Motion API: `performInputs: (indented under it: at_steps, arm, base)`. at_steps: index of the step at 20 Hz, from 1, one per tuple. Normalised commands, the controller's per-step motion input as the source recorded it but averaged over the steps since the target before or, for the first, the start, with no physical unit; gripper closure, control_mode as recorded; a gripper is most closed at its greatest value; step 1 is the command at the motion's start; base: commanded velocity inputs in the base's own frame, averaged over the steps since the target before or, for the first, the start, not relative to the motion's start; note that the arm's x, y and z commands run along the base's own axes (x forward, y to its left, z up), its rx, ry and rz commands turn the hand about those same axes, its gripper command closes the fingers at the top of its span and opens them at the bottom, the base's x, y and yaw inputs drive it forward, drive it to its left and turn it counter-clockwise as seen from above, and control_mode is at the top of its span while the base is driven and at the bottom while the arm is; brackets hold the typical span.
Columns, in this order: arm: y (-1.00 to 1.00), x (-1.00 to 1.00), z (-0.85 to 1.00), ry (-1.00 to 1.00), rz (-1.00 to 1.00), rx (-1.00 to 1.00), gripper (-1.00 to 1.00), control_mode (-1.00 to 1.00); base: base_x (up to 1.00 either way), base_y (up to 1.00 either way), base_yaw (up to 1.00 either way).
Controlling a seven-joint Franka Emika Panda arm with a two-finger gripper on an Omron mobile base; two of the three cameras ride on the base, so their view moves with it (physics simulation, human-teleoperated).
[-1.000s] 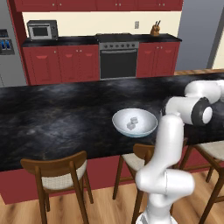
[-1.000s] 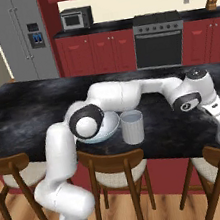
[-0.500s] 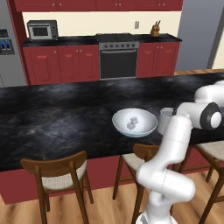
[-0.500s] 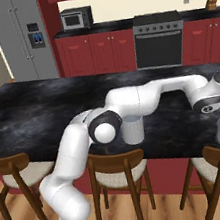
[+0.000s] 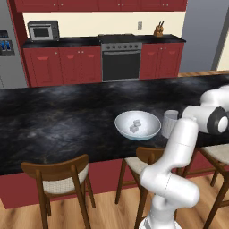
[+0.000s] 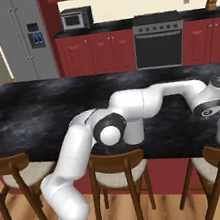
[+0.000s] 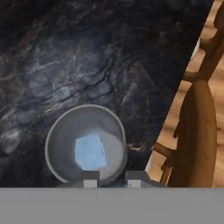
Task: There are four ice cubes in the ice bowl. Place two ice cubes in each glass of water.
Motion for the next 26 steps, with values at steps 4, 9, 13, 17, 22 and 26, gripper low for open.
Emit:
performInputs:
  at_steps: [4,9,13,17,22,26]
  arm:
    - [0.0,0.32,-0.41,0.0,0.0,-0.11,1.0,-1.0]
    - [-0.12,0.26,-0.14,0.0,0.0,-0.02,1.0,-1.0]
    - [-0.26,0.29,-0.04,0.0,0.0,0.0,1.0,-1.0]
    - [-0.29,0.37,-0.06,0.02,0.0,0.0,1.0,-1.0]
    - [-0.22,0.14,-0.01,0.0,0.0,-0.01,-1.0,-1.0]
    - [0.0,0.01,0.0,0.0,0.0,-0.04,-1.0,-1.0]
  base:
    - [0.0,0.0,0.0]
    - [0.0,0.0,0.0]
    - [0.0,0.0,0.0]
    - [0.0,0.0,0.0]
    - [0.0,0.0,0.0]
    - [0.0,0.0,0.0]
